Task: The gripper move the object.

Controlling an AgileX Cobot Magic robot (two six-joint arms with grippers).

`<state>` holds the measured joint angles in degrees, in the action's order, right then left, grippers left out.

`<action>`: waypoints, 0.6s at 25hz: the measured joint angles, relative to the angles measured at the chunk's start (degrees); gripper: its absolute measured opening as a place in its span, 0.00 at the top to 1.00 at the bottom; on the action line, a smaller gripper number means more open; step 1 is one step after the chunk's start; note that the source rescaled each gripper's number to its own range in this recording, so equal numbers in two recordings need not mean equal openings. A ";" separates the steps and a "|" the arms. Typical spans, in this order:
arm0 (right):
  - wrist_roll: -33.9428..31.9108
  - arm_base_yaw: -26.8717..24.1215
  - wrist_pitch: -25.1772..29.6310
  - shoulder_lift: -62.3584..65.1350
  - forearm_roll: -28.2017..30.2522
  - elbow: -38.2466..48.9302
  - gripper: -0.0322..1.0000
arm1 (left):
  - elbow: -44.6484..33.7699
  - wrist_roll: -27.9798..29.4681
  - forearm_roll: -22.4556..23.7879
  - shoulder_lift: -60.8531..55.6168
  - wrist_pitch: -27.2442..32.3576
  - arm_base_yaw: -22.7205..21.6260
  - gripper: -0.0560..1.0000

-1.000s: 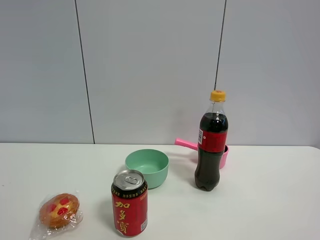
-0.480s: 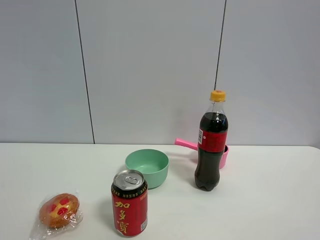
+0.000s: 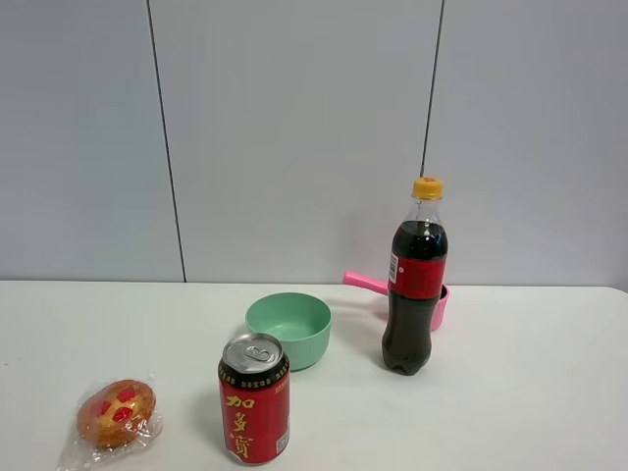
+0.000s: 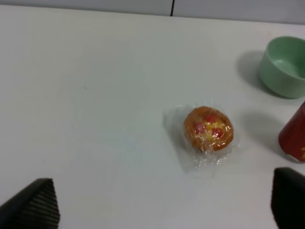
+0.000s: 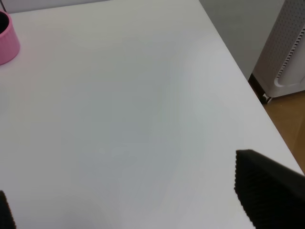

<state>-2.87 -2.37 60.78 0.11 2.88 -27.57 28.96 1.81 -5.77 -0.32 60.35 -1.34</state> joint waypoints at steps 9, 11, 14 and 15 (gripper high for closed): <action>0.00 0.00 0.00 0.00 0.00 0.00 0.00 | 0.00 -3.11 0.30 0.00 -0.05 0.00 0.18; 0.00 0.00 0.00 0.00 0.00 0.00 0.00 | 0.00 -3.17 0.30 0.00 -0.05 -0.05 0.20; 0.00 0.00 0.00 0.00 0.00 0.00 0.00 | 0.00 -3.21 0.30 0.00 -0.05 -0.10 0.21; 0.00 0.00 0.00 0.00 0.00 0.00 0.00 | 0.00 -3.21 0.30 0.00 -0.05 -0.10 0.21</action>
<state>-2.87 -2.37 60.78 0.11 2.88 -27.57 28.96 -1.40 -5.46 -0.32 60.31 -1.44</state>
